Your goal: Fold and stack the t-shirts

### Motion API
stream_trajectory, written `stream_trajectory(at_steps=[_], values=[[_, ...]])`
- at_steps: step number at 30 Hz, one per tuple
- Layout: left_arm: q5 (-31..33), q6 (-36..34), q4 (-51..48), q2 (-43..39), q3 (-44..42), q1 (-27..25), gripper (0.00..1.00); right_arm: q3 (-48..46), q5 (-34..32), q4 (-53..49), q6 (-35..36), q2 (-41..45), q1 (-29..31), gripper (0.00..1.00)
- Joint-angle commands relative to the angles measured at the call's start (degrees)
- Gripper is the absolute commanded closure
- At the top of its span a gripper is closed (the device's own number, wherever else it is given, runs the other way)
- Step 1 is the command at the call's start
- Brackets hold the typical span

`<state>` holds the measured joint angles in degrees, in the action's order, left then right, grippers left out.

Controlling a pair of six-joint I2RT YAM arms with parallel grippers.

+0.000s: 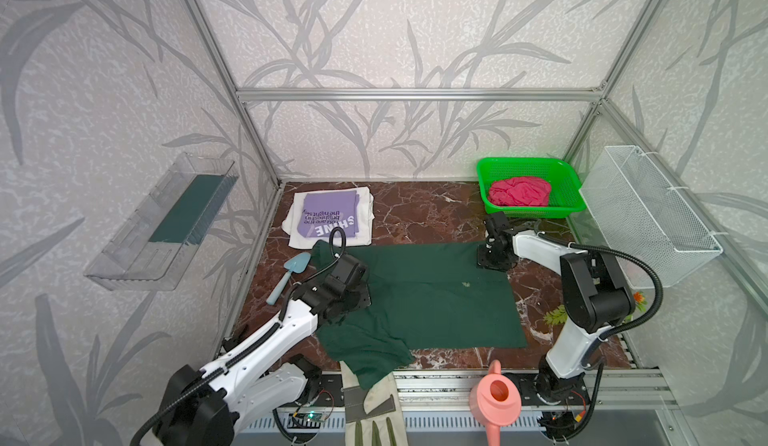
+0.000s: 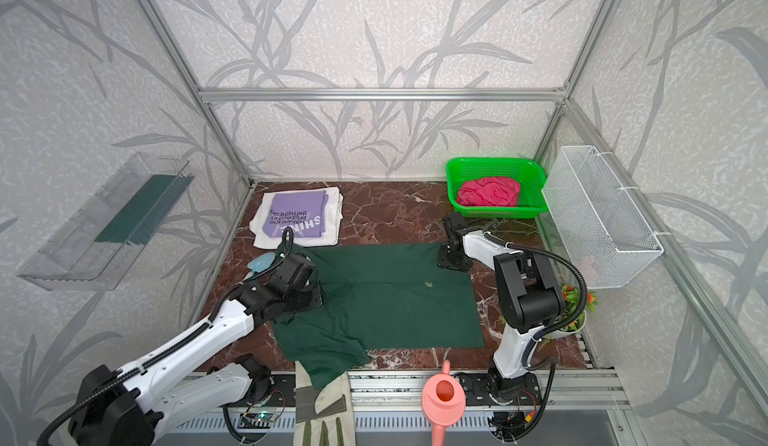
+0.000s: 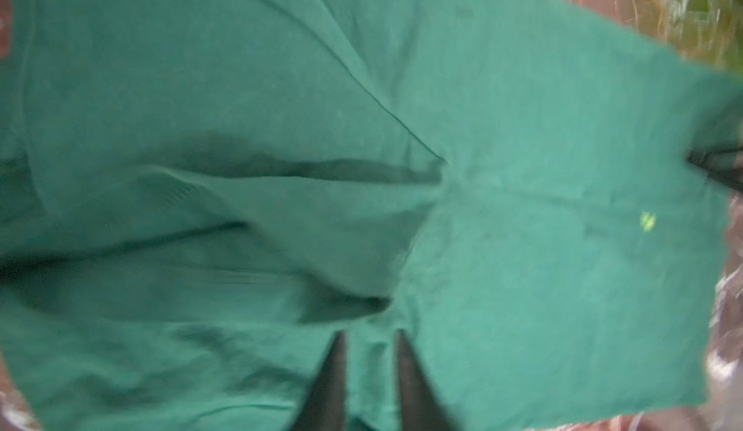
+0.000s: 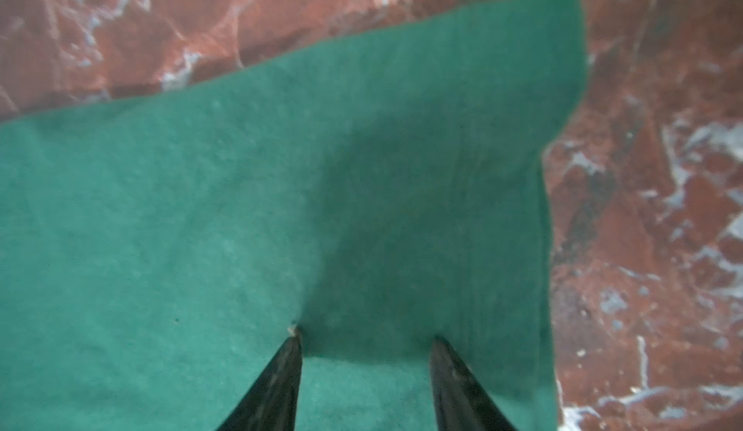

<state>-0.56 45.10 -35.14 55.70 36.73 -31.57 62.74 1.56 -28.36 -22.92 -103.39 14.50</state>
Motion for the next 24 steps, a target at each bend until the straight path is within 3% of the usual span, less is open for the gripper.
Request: stream_trajectory(at_steps=[1, 3, 5, 8, 12, 17, 24], values=[[5.03, -1.77, 1.66, -5.06, 0.18, -0.07, 0.59, 1.58, 0.86, -0.19, -0.2, -1.63, -0.28, 0.47], [10.97, -4.75, 1.68, -7.63, 1.75, 0.65, 0.48, 1.9, 0.72, -0.25, -0.11, -1.74, -0.35, 0.47], [13.72, -6.99, 2.44, -6.76, 3.9, 5.02, 0.44, 2.26, 0.48, -0.47, -0.02, -1.81, -0.35, 0.47], [6.47, -8.13, 4.99, 1.51, 7.2, 18.1, 0.42, 3.19, 0.29, -1.0, 0.41, -2.08, -0.42, 0.47], [2.54, -11.25, 7.45, 17.15, 14.14, 26.97, 0.41, 5.13, -0.02, -2.52, 1.33, -2.6, -0.4, 0.47], [1.99, -12.68, 6.82, 32.27, 24.83, 31.81, 0.4, 6.43, -0.38, -3.28, 2.34, -3.21, -0.7, 0.47], [1.43, -13.09, 7.63, 41.18, 29.25, 34.29, 0.45, 6.95, 0.13, -2.92, 2.86, -4.34, -0.88, 0.47]])
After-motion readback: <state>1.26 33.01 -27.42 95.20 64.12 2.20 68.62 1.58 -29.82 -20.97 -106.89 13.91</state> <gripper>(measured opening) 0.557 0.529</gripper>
